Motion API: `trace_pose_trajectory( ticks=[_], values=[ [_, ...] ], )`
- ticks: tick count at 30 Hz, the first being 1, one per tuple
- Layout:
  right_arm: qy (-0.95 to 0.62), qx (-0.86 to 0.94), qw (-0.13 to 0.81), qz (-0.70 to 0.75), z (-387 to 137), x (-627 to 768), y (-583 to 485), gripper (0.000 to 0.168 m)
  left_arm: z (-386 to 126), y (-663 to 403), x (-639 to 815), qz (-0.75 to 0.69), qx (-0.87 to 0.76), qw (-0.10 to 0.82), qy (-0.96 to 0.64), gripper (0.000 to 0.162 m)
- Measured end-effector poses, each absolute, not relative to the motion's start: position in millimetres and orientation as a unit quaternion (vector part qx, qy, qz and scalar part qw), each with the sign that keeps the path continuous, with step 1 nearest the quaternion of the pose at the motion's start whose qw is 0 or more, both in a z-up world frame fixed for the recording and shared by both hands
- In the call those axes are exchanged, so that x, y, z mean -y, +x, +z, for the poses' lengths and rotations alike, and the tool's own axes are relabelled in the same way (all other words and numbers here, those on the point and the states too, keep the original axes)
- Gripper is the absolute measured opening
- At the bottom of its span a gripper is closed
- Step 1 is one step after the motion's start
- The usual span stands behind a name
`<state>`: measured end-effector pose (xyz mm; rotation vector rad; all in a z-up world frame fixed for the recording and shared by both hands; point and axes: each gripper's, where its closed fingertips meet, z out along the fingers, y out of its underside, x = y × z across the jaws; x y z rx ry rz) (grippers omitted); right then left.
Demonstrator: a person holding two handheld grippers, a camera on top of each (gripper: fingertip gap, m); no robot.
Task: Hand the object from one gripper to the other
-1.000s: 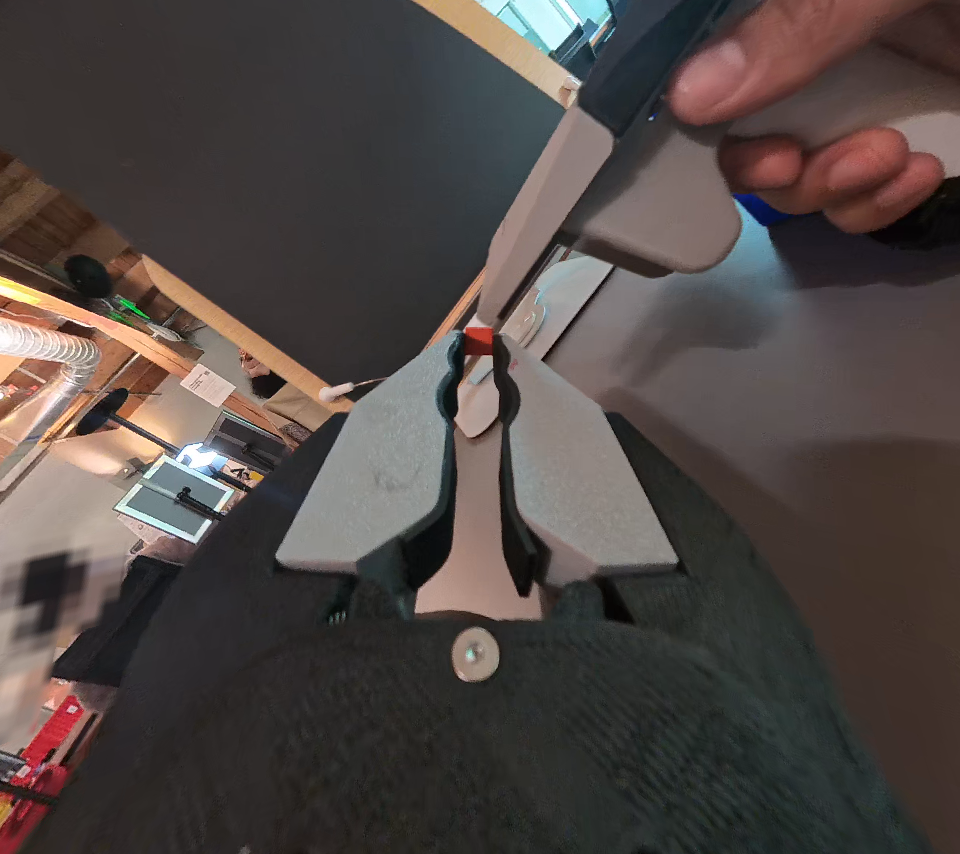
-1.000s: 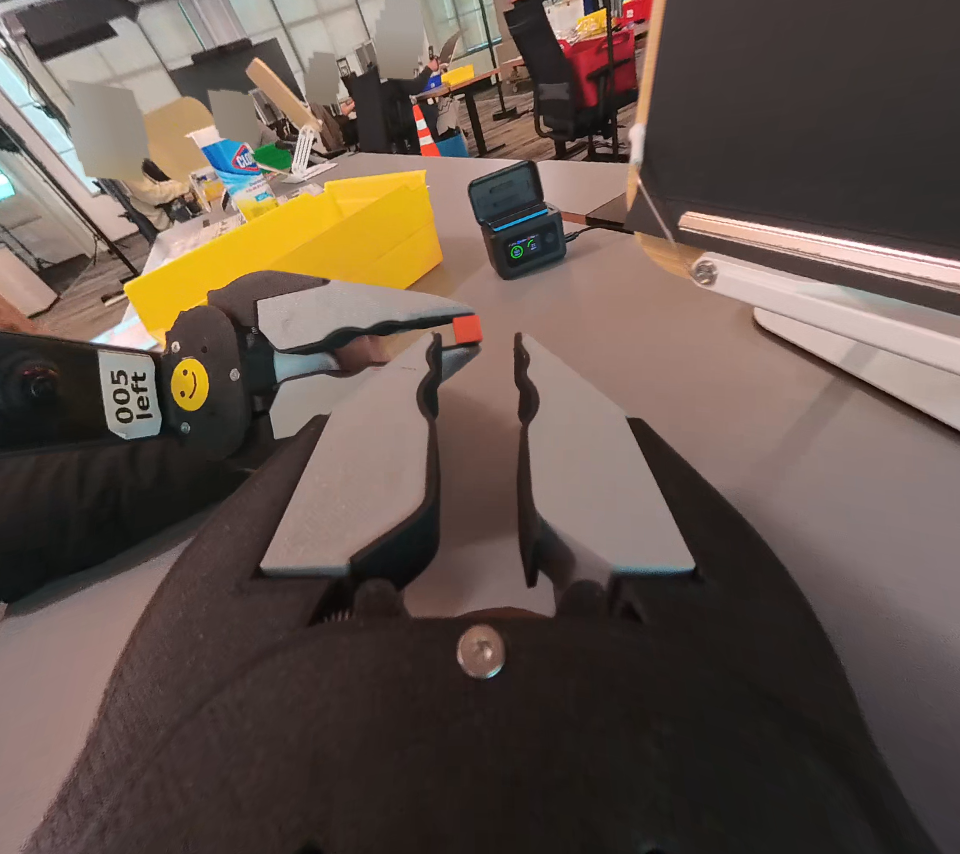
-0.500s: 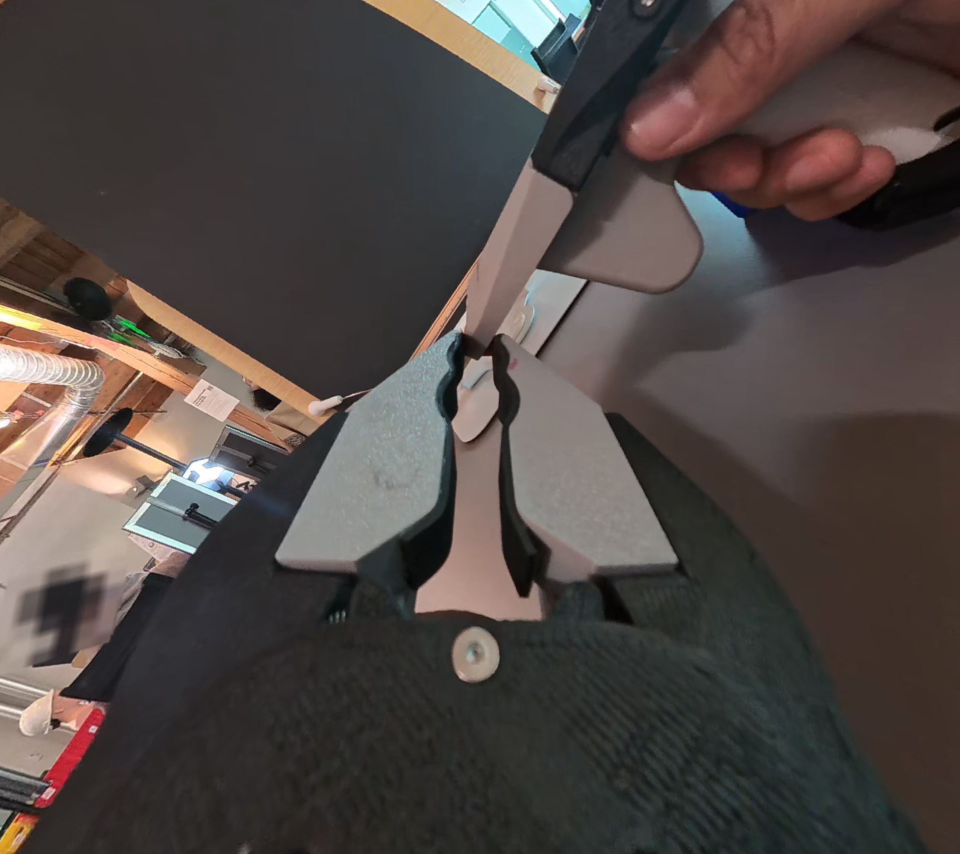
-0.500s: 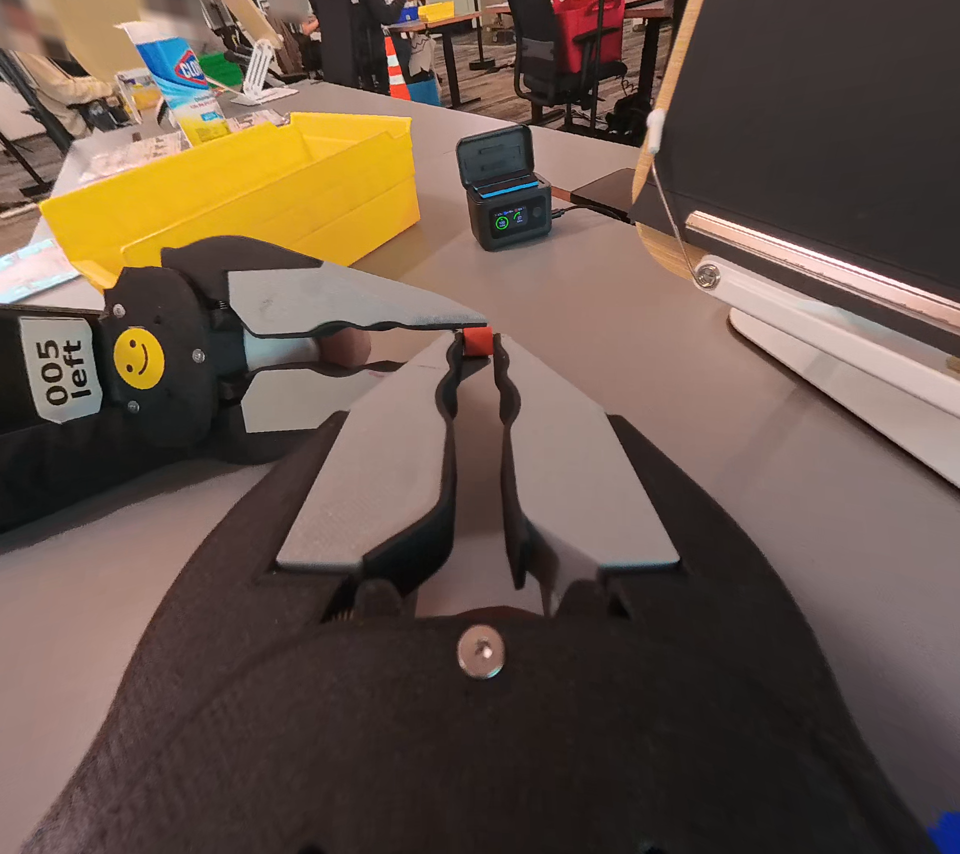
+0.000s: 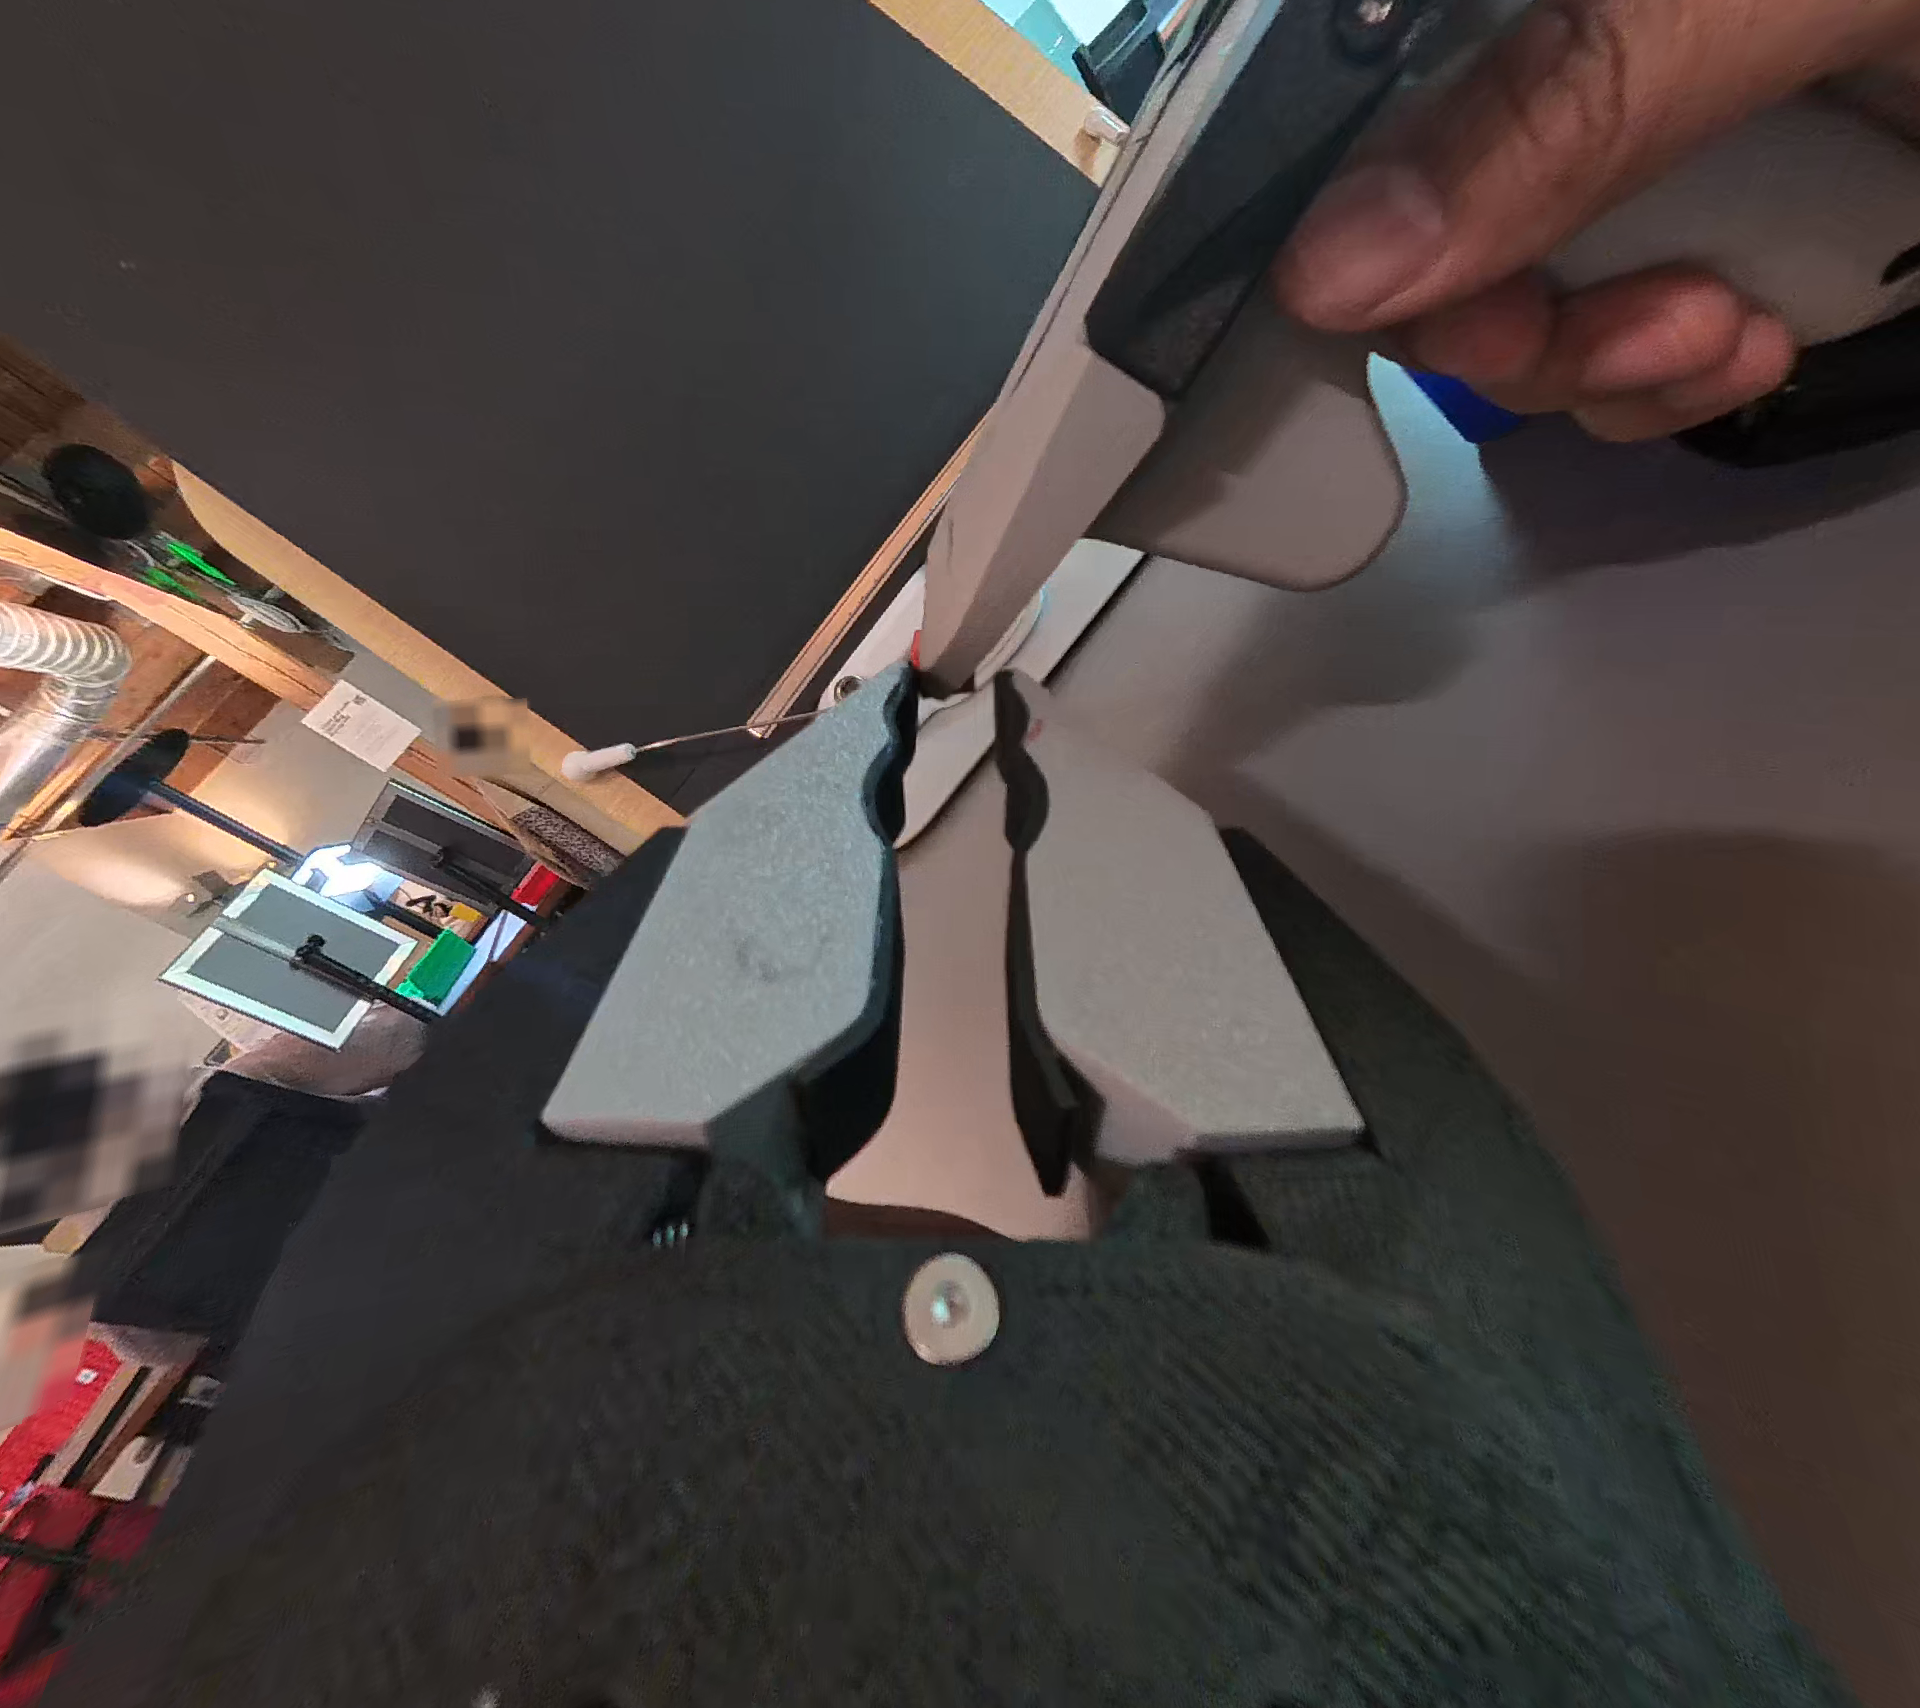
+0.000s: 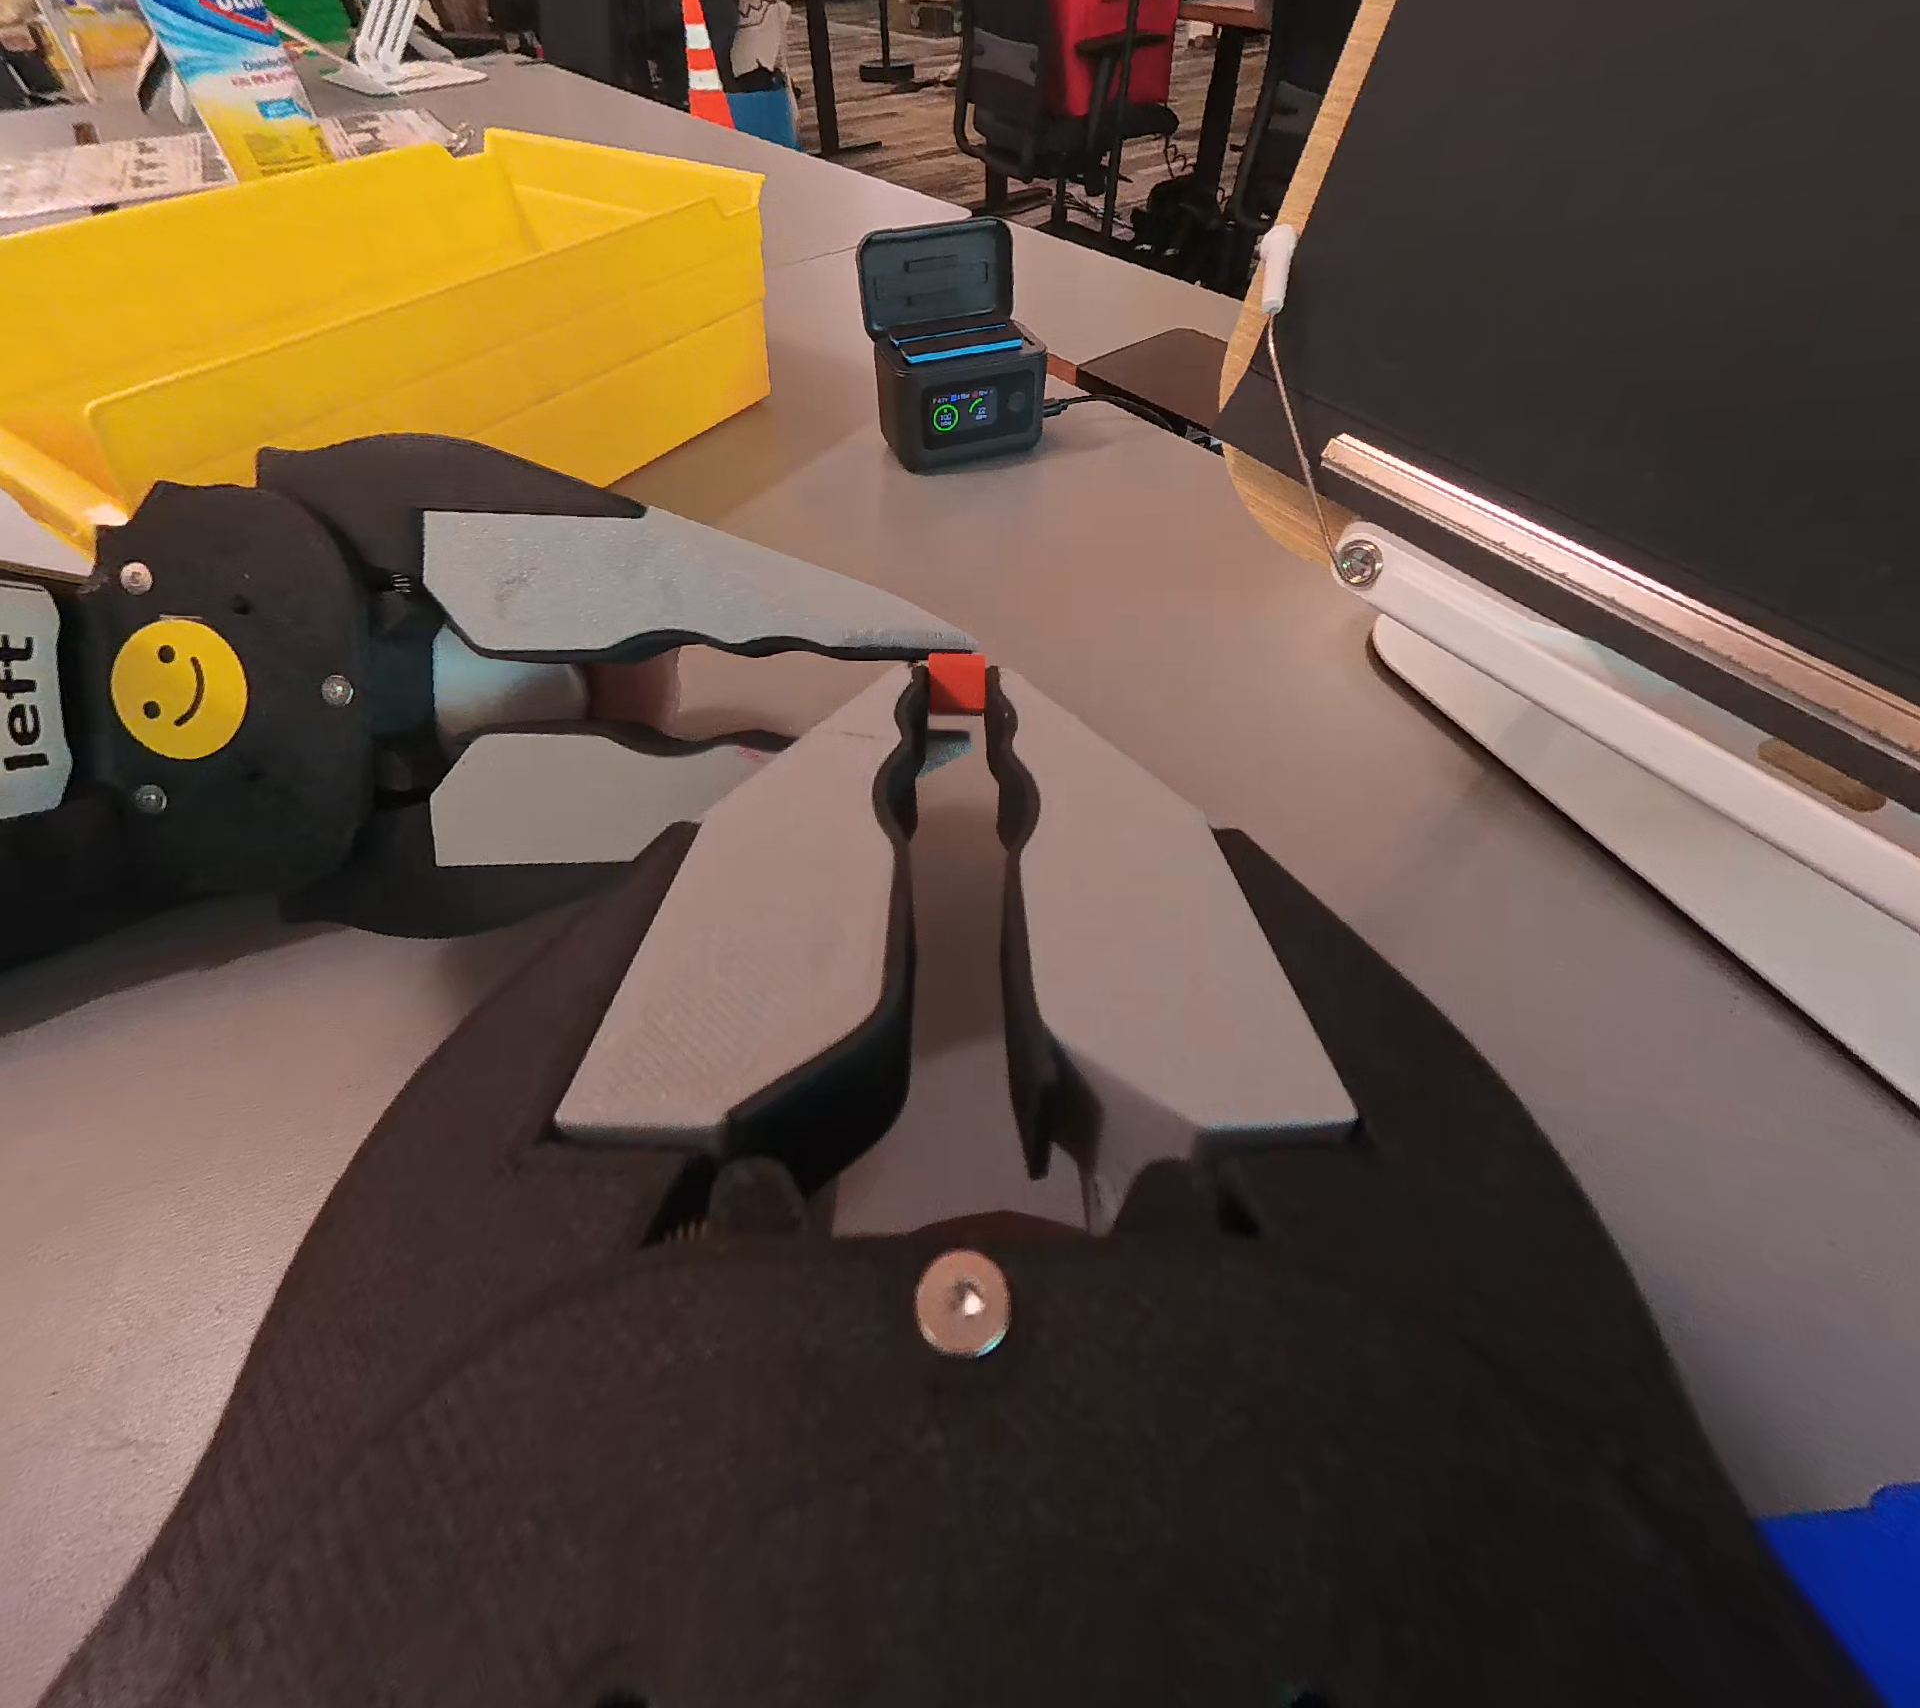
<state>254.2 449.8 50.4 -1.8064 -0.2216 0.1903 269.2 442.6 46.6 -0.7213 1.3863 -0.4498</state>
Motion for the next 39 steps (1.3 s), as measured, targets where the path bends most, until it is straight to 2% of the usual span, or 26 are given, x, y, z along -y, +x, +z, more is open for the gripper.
trace_pose_trajectory(
  ticks=[3, 11, 18, 27, 39],
  values=[
    [-0.778, 0.094, 0.616, 0.084, 53.3, -449.2, 254.6, 0.007, 43.0, 269.9, -445.3, -0.203, -0.622, 0.679, -0.334, 0.017],
    [-0.772, 0.083, 0.623, 0.099, 56.9, -448.3, 256.3, 0.007, 38.9, 271.2, -448.0, -0.187, -0.624, 0.680, -0.337, 0.018],
    [-0.766, 0.075, 0.629, 0.107, 59.3, -447.8, 258.1, 0.007, 34.7, 270.0, -471.7, -0.182, -0.602, 0.666, -0.401, 0.020],
    [-0.765, 0.073, 0.630, 0.111, 59.5, -447.7, 258.2, 0.007, 34.0, 270.3, -465.4, -0.194, -0.611, 0.660, -0.391, 0.013],
    [-0.766, 0.078, 0.626, 0.122, 59.1, -446.7, 256.4, 0.007, 31.9, 271.2, -460.2, -0.191, -0.620, 0.660, -0.379, 0.012]
  ],
)
